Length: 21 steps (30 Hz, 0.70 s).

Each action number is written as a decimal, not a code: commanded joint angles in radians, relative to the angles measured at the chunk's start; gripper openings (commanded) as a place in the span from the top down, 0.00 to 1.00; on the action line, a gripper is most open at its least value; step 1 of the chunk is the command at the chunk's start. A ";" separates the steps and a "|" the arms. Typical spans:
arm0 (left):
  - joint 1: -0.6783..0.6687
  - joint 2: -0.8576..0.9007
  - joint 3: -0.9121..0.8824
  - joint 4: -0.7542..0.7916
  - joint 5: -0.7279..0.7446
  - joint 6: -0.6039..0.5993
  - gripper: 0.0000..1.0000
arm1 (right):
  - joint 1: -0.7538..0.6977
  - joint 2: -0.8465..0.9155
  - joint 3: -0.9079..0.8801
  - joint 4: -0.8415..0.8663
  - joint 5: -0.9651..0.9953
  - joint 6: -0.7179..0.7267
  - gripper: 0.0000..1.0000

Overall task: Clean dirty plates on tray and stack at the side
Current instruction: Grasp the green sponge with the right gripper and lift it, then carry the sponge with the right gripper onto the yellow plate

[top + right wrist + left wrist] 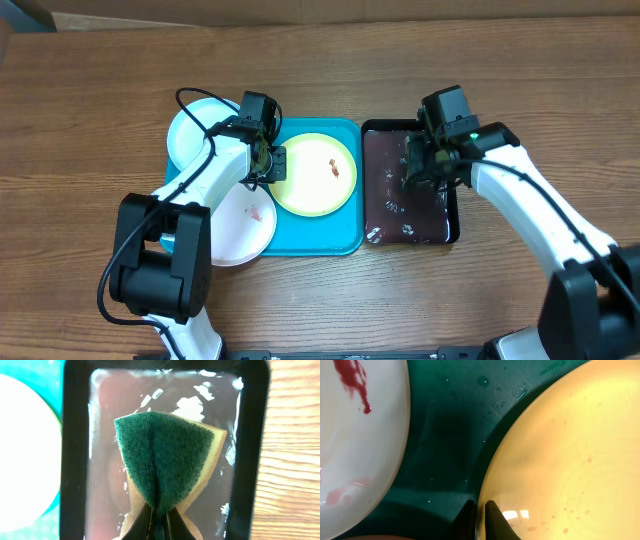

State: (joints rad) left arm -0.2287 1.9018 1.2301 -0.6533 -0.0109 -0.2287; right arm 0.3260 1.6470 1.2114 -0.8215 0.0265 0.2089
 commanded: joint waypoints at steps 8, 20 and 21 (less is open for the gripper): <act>-0.001 0.008 -0.011 0.005 0.011 0.019 0.89 | 0.192 -0.154 0.027 -0.011 0.441 0.115 0.96; -0.001 0.008 -0.011 0.011 0.011 0.019 0.89 | 0.302 -0.170 0.027 0.039 0.699 0.163 0.96; -0.001 0.008 -0.011 0.011 0.011 0.019 0.89 | 0.302 -0.170 0.027 0.050 0.698 0.163 0.96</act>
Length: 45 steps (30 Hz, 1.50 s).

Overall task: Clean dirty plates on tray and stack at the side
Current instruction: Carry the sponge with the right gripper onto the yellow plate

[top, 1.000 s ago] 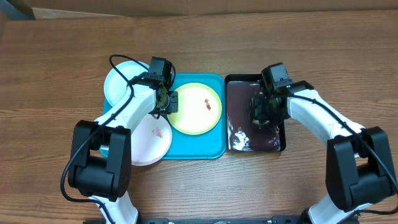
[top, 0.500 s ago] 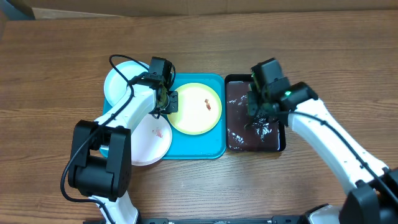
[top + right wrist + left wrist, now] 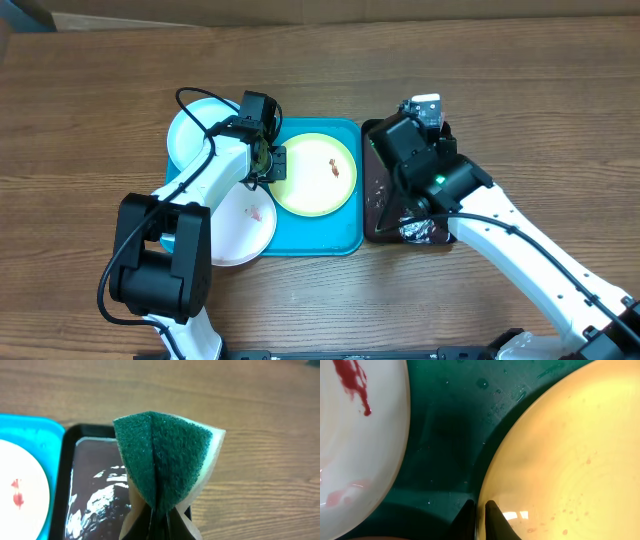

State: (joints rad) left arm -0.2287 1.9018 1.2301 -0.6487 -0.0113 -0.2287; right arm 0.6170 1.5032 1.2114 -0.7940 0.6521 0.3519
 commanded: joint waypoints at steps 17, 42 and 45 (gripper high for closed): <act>-0.001 0.008 -0.011 0.007 0.012 0.019 0.89 | 0.010 -0.026 0.027 0.098 0.072 -0.024 0.96; -0.001 0.008 -0.011 0.004 -0.053 -0.045 0.96 | 0.009 -0.026 0.027 0.080 -0.175 -0.120 0.96; -0.001 0.008 -0.011 0.005 -0.051 -0.045 0.96 | 0.009 -0.026 0.026 0.049 -0.211 -0.120 0.96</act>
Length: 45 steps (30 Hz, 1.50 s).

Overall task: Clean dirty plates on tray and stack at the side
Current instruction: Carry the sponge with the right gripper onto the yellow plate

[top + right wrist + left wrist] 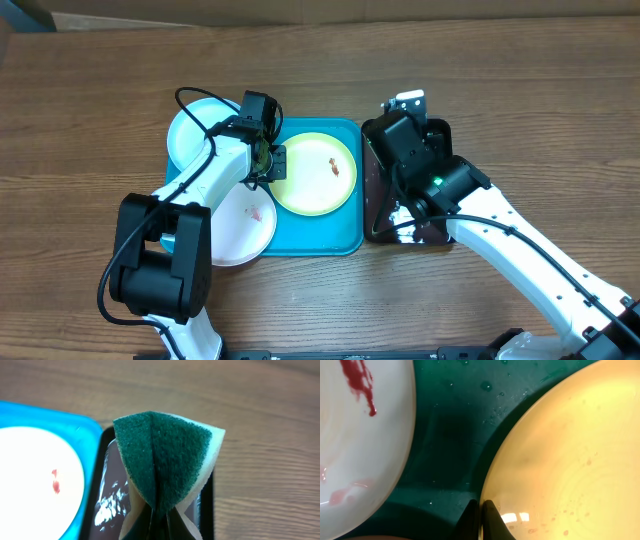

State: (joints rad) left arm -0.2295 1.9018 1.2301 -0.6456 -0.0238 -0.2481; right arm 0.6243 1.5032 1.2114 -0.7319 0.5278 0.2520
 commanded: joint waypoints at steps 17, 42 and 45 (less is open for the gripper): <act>0.000 0.008 -0.019 -0.008 -0.039 -0.070 0.87 | 0.002 -0.022 -0.001 -0.102 -0.103 0.149 0.96; 0.000 0.008 -0.022 0.008 -0.026 -0.070 0.95 | -0.138 0.027 0.307 -0.157 -0.571 0.035 0.90; 0.000 0.008 -0.022 0.008 -0.020 -0.070 0.95 | -0.108 0.083 0.306 -0.124 -0.560 0.036 0.94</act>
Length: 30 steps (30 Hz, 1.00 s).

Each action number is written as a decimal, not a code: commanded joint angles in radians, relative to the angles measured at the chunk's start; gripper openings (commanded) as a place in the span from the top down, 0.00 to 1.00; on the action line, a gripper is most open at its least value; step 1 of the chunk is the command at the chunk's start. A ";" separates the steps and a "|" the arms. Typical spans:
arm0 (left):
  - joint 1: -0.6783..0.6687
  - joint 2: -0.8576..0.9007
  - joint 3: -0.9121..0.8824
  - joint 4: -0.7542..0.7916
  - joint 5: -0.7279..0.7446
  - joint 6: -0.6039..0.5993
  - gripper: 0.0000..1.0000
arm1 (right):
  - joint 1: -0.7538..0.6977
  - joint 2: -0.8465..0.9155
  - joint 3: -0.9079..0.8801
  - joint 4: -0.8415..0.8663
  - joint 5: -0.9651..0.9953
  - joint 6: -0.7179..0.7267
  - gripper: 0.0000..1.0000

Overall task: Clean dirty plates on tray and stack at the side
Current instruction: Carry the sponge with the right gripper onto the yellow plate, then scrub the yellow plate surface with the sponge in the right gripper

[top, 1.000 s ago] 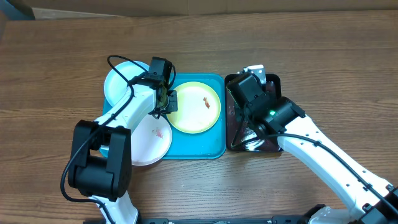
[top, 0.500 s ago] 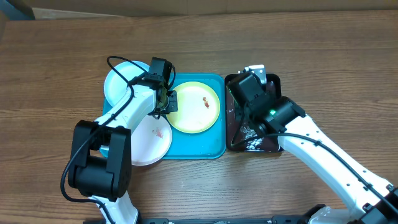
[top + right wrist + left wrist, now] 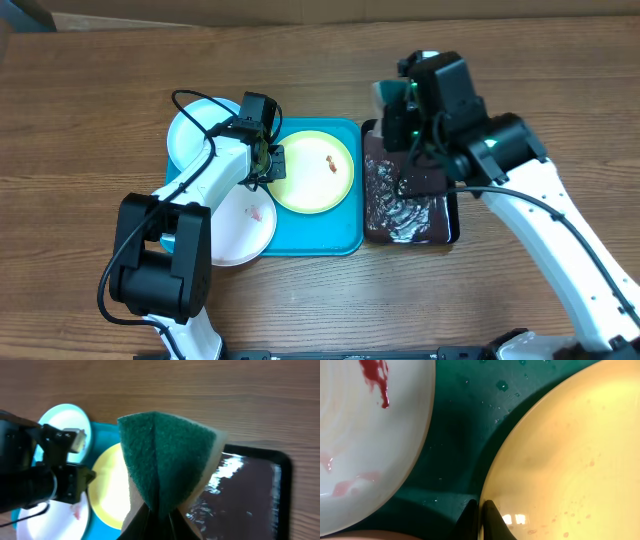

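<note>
A yellow plate (image 3: 313, 172) with a small red smear lies in the blue tray (image 3: 335, 235). My left gripper (image 3: 272, 165) is shut on its left rim; in the left wrist view the fingers (image 3: 480, 508) pinch the yellow plate (image 3: 560, 450) edge. A white plate (image 3: 245, 215) with red stains sits at the tray's front left, close up as the stained white plate (image 3: 365, 435). My right gripper (image 3: 160, 510) is shut on a folded green-and-yellow sponge (image 3: 165, 465), the sponge (image 3: 393, 100) held high over the gap between the two trays.
A black tray (image 3: 455, 215) of rippling water stands right of the blue tray. Another pale plate (image 3: 195, 130) lies at the blue tray's back left. Bare wooden table surrounds both trays. The left arm crosses the left plates.
My right gripper has risen and moved back with the sponge, so its view now takes in both trays from higher up. The left gripper still pinches the yellow plate's rim, barely shifted.
The sponge was first down in the black tray's water in my right gripper. It was then clear of the water, then over the tray's far left edge, and now high above the trays. My left gripper held the yellow plate's rim at every moment.
</note>
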State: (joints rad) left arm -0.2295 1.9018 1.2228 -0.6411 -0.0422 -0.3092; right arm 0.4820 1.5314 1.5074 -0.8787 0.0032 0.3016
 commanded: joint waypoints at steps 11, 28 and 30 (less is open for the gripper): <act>0.000 0.008 -0.015 0.007 -0.002 -0.009 0.96 | 0.122 0.339 0.010 0.114 0.025 -0.048 0.96; 0.000 0.008 -0.015 0.011 -0.002 -0.009 0.96 | 0.153 0.557 0.010 0.187 0.102 -0.041 0.96; 0.000 0.008 -0.015 0.011 -0.002 -0.009 0.96 | 0.153 0.570 0.010 0.197 0.101 -0.040 0.96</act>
State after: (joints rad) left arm -0.2295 1.9018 1.2217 -0.6346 -0.0418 -0.3092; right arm 0.6357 2.0800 1.5070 -0.6979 0.0792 0.2611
